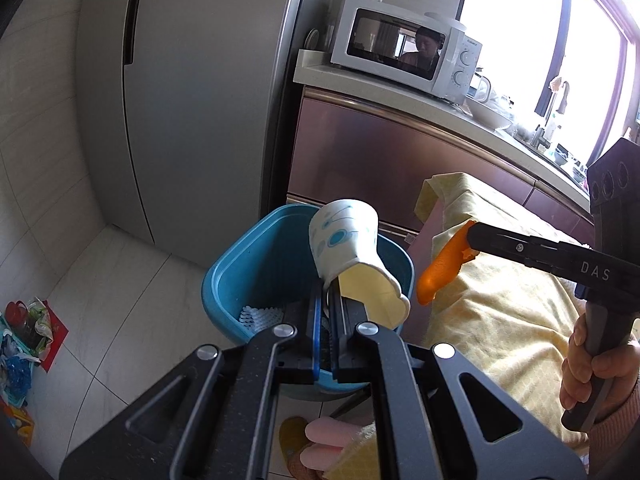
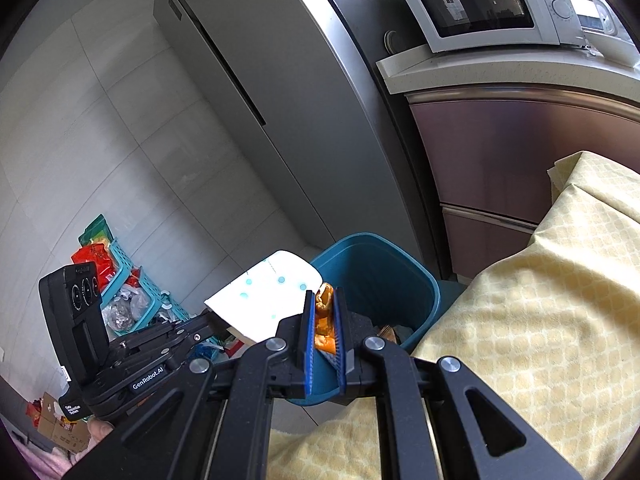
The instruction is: Collect trash
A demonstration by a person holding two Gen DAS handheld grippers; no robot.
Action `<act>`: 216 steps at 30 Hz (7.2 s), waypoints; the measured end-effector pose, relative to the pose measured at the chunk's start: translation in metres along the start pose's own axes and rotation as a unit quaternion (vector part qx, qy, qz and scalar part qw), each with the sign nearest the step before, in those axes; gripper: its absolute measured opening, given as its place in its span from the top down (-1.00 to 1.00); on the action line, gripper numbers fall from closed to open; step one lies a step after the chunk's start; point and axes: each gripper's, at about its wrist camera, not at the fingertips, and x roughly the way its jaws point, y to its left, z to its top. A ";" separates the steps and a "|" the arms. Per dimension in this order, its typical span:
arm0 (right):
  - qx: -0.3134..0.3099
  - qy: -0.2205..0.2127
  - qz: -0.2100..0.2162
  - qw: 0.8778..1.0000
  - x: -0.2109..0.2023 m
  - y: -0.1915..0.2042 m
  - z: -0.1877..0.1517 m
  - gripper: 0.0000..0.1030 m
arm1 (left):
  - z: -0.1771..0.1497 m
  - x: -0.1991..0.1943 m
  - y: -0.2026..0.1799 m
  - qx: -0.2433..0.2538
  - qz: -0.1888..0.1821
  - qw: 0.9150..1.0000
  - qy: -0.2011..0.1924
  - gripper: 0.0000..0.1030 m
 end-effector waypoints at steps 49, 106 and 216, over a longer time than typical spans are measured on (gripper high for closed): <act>0.047 0.064 -0.033 0.996 0.058 -0.017 0.014 0.78 | -0.009 0.088 0.001 -0.008 0.034 0.997 0.064 0.57; 0.200 -0.217 -0.368 0.882 -0.398 -0.135 -0.200 0.25 | -0.077 0.090 -0.400 0.255 -0.274 0.913 0.162 0.32; 0.088 -0.093 -0.025 0.992 -0.135 -0.046 -0.048 0.92 | 0.006 -0.018 -0.092 0.068 -0.079 0.995 0.003 0.80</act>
